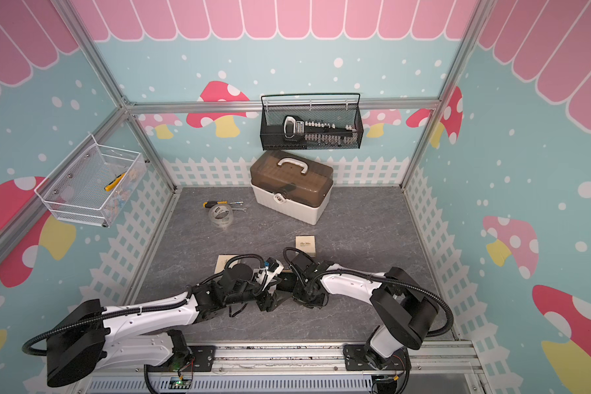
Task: Place the earrings into the drawer-style jewelry box
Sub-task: Pick up the earring from the center of the board.
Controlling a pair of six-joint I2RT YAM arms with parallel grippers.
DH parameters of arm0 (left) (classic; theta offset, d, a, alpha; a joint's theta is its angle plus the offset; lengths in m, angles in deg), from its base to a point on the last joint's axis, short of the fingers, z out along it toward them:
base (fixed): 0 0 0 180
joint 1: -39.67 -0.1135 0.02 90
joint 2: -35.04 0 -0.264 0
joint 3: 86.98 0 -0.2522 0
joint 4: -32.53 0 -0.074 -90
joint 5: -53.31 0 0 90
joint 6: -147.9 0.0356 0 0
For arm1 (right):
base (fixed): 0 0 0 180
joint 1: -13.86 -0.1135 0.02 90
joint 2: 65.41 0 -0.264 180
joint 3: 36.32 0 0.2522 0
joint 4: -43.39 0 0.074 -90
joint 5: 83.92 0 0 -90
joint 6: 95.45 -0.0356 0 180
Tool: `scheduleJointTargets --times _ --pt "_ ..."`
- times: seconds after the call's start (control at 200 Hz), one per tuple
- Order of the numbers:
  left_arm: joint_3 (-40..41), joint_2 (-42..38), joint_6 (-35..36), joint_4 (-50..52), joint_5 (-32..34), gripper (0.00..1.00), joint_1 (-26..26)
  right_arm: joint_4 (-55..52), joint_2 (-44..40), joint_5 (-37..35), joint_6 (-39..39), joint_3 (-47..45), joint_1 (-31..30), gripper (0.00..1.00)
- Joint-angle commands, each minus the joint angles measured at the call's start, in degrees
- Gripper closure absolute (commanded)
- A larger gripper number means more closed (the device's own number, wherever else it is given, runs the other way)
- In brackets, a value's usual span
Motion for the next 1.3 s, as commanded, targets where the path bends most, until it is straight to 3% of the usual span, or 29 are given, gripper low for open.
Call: scheduleJointTargets --times 0.0,0.21,1.021,1.296 --pt "3.2 -2.3 0.2 0.1 0.9 0.29 0.3 -0.2 1.9 -0.4 -0.5 0.0 -0.4 0.82" --pt "4.7 -6.1 -0.6 2.6 2.1 0.29 0.3 -1.9 2.4 -0.6 -0.1 0.5 -0.4 0.83" --pt "3.6 -3.9 -0.8 3.0 1.8 0.29 0.3 -4.2 1.9 -1.5 0.5 1.4 -0.9 0.95" --pt "3.9 -4.2 -2.0 2.5 1.9 0.3 -0.5 -4.9 -3.1 -4.7 1.1 1.1 -0.9 1.0"
